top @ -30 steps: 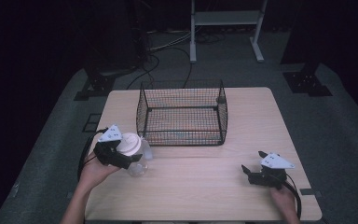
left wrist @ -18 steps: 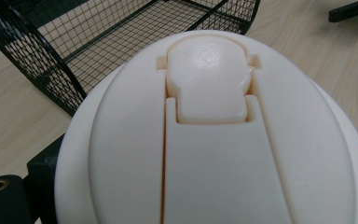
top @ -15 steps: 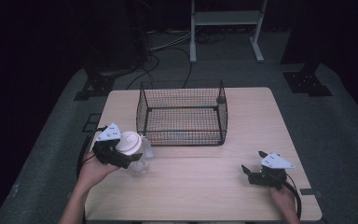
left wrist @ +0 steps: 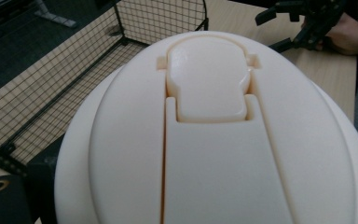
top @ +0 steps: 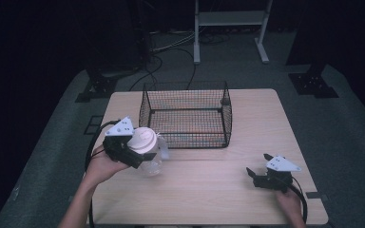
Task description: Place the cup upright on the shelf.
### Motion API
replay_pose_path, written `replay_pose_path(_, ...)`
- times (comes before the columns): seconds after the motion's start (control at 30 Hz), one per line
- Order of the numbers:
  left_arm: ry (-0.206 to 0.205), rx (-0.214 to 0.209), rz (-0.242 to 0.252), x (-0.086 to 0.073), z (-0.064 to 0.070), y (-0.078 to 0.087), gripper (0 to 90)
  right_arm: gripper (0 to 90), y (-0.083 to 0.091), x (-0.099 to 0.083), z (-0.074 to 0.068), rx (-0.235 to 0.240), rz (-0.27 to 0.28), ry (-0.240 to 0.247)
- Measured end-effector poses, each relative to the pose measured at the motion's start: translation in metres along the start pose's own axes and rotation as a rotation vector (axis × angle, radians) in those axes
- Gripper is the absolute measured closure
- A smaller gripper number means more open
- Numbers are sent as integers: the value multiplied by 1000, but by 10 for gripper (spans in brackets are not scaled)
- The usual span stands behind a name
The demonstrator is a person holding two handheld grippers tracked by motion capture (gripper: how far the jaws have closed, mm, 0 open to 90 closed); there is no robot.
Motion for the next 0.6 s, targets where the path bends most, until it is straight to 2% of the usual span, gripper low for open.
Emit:
replay_pose_path(0.07, -10, -4, -6, 4, 0, -1, 49, 135, 0, 0, 0, 0, 0, 0)
replay_pose_path(0.1, -18, -17, -11, 12, 1, -3, 48, 135, 0, 0, 0, 1, 1, 1)
replay_pose_path(0.2, -33, -30, -14, 20, 1, -6, 49, 135, 0, 0, 0, 2, 1, 1)
replay_pose_path(0.23, -49, -37, -22, 28, 0, -8, 49, 135, 0, 0, 0, 1, 1, 2)
replay_pose_path(0.27, -49, -37, -22, 28, 0, -8, 49, 135, 0, 0, 0, 1, 1, 2)
replay_pose_path(0.6, -109, -77, -40, 71, -5, -20, 49, 135, 0, 0, 0, 3, 3, -1)
Point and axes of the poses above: each handheld gripper's, and its own axes: y roughly backward along the jaws, x roughly out of its top, z roughly to its right, the point moved 2 cm from there along -y, roughly forward along the jaws, and after that the axes turned 4 degrees about -y, right-handed, at the moved point
